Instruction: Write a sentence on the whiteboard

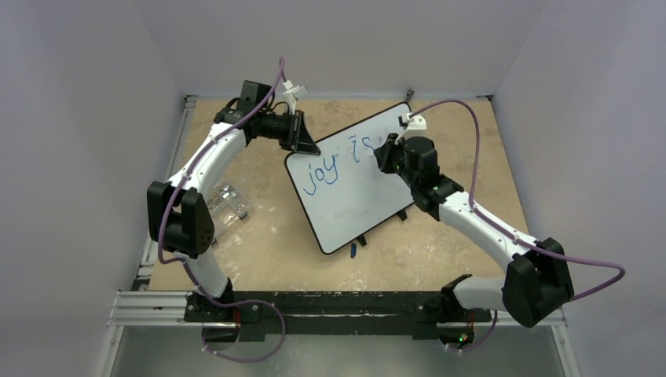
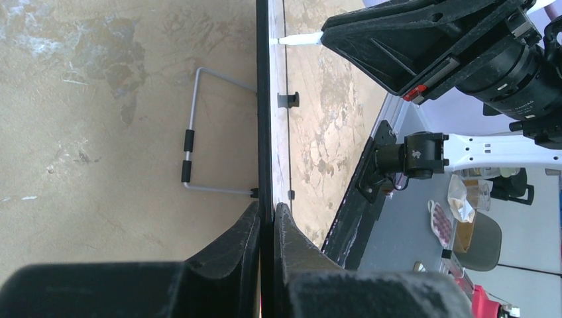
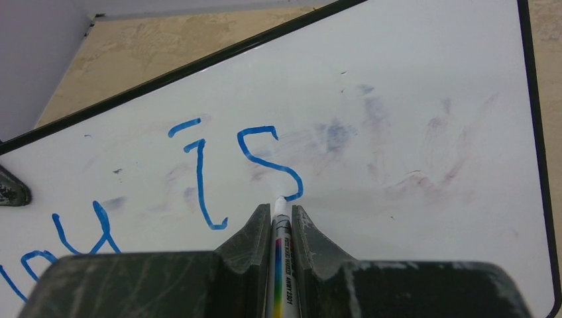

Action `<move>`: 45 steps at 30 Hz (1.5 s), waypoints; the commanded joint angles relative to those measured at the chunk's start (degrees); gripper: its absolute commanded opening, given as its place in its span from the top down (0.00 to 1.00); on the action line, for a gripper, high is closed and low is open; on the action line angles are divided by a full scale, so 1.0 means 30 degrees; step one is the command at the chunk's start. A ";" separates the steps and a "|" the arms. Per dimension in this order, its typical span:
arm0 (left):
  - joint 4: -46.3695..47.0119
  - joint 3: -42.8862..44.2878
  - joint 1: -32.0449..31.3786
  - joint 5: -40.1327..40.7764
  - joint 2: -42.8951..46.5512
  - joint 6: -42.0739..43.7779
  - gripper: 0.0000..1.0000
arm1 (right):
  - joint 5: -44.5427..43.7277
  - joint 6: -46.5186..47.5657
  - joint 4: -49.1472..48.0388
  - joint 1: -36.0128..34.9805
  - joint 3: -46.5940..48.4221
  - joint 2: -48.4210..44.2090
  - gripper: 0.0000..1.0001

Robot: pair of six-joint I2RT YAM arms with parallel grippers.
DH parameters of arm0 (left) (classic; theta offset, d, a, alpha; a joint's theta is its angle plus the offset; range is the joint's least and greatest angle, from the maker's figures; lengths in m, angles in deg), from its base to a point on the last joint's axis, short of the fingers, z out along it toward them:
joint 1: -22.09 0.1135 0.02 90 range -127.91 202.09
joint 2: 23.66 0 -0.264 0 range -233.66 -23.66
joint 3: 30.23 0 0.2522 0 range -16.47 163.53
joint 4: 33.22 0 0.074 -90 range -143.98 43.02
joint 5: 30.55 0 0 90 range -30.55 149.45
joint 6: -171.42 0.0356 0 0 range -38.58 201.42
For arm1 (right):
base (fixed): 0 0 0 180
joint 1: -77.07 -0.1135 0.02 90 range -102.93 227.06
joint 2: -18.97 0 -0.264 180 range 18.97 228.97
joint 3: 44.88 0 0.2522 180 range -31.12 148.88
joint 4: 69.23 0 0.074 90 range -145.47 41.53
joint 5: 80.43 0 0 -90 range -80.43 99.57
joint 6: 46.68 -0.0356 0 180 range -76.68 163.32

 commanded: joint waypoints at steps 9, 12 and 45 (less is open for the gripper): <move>0.1564 0.0245 -0.0189 -0.1387 0.1260 0.0667 1.00 | 0.1938 -0.0099 0.0019 -0.0064 0.1516 0.0188 1.00; 0.1575 0.0242 -0.0193 -0.1359 0.1191 0.0631 1.00 | 0.2114 -0.0128 0.0373 -0.0077 0.1884 -0.0227 1.00; 0.2043 -0.0935 -0.0339 0.0818 0.2394 0.1333 1.00 | 0.0085 0.0055 0.2960 -0.0073 0.0653 -0.6588 1.00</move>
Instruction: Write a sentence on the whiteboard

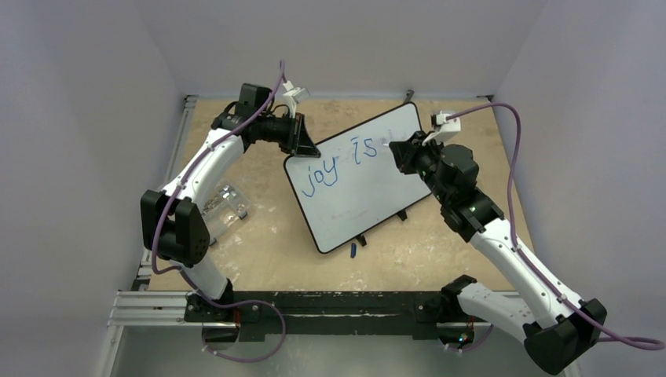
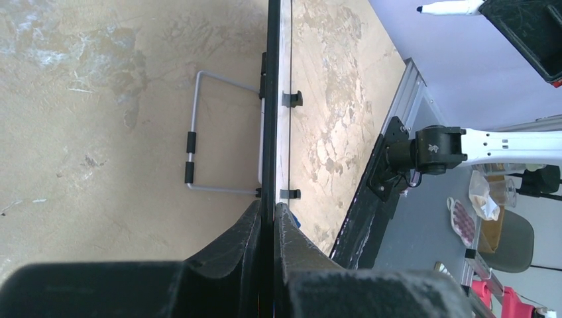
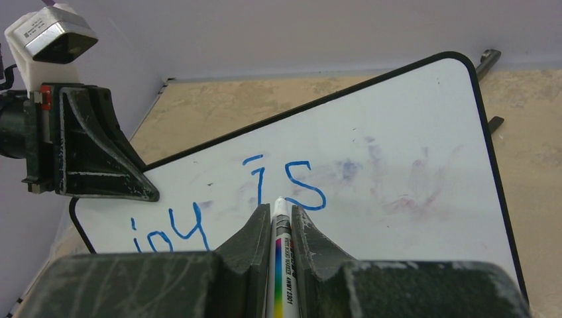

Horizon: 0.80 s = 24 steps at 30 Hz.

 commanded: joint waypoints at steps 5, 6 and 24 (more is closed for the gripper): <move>0.0981 0.0466 -0.0049 -0.0039 0.0764 0.1020 1.00 | -0.0013 0.0126 -0.0336 -0.0036 -0.1259 -0.0950 1.00; 0.0972 0.0440 -0.0063 -0.0068 0.0757 0.1068 1.00 | 0.0268 0.0189 -0.0498 -0.0040 -0.1529 -0.1041 1.00; 0.0949 0.0553 -0.0066 0.0045 0.0215 0.1029 1.00 | 0.8544 -0.0620 -0.5610 -0.0122 -0.6312 -0.1973 1.00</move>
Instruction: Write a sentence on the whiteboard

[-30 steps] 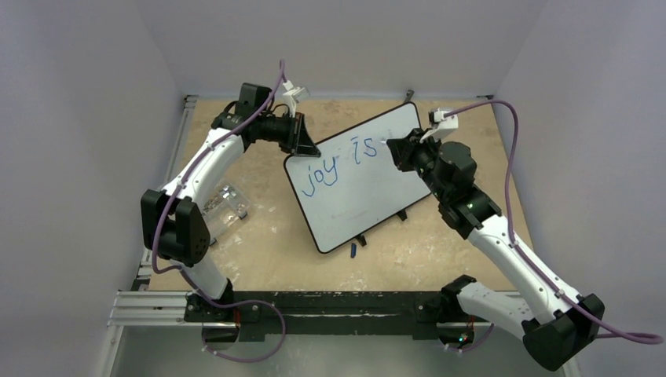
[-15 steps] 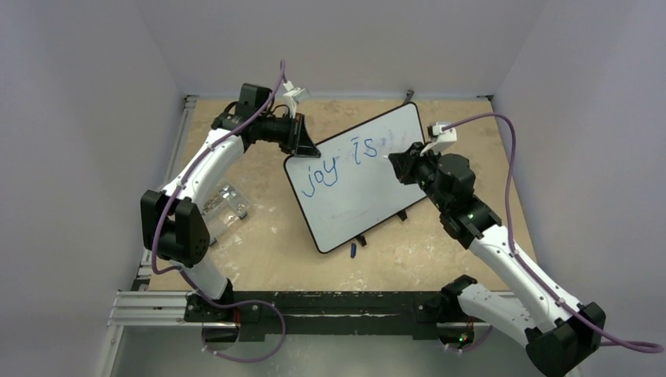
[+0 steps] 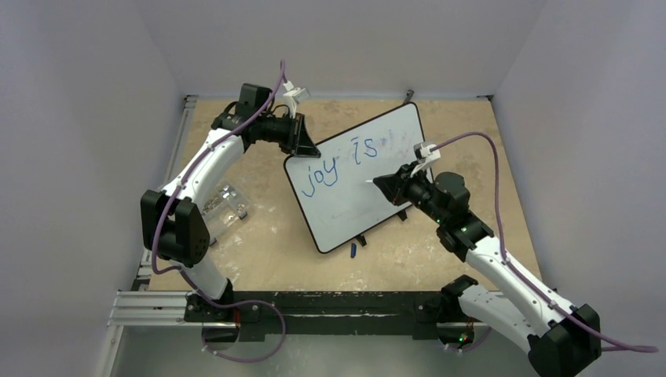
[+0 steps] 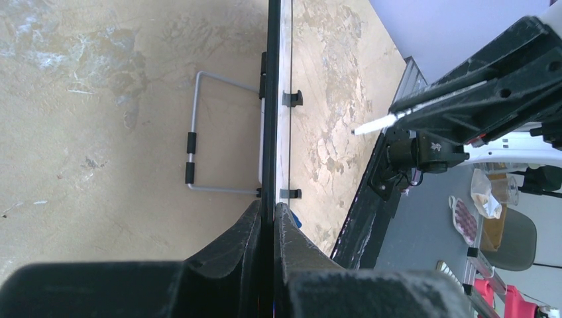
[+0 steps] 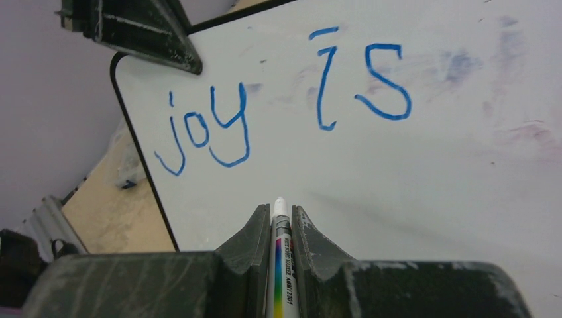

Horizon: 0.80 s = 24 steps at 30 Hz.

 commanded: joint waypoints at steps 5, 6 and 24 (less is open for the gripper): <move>0.0953 0.0598 -0.0021 0.0186 0.0222 0.0747 1.00 | 0.3363 -0.0637 -0.3174 -0.0853 -0.0761 0.0577 1.00; 0.0953 0.0600 -0.0026 0.0254 0.0222 0.0722 1.00 | 0.3286 -0.0703 -0.3320 -0.0995 -0.0816 0.0649 1.00; 0.1055 0.0552 -0.0048 0.0551 0.0071 0.0365 1.00 | 0.0464 -0.0420 -0.6671 -0.4771 -0.1601 0.2555 1.00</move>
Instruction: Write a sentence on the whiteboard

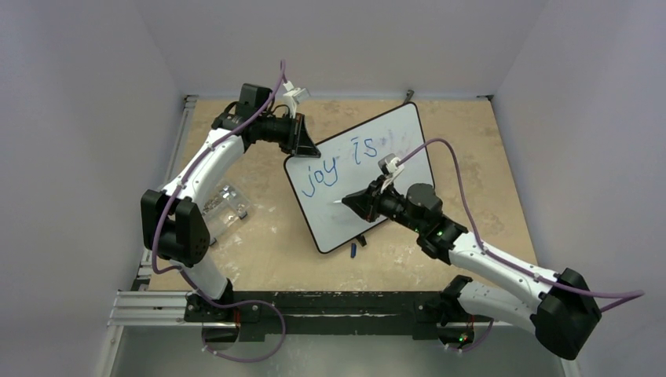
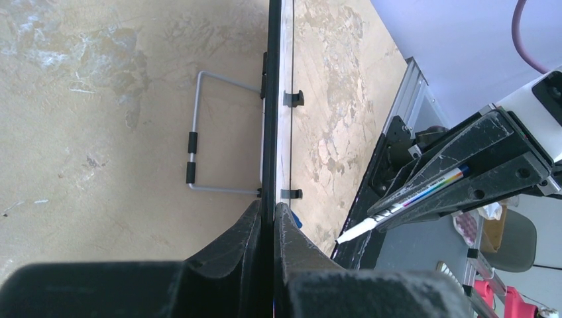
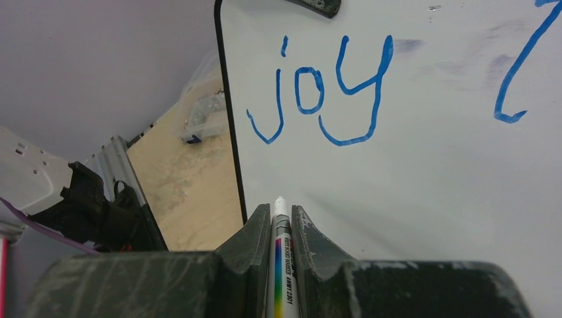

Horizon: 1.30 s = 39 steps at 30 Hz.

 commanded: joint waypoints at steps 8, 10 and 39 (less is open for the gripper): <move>0.1166 0.0429 -0.0191 0.0802 0.0298 0.0363 1.00 | -0.1720 0.0306 -0.2455 -0.1240 0.0002 0.0760 1.00; 0.1164 0.0408 -0.0195 0.0914 0.0364 0.0334 1.00 | -0.2588 0.0467 -0.2568 -0.1909 0.0066 0.1233 1.00; 0.1041 0.0254 -0.0253 0.2173 0.0507 0.0041 1.00 | -1.2766 0.0659 -0.3547 -0.6524 0.0799 0.3798 1.00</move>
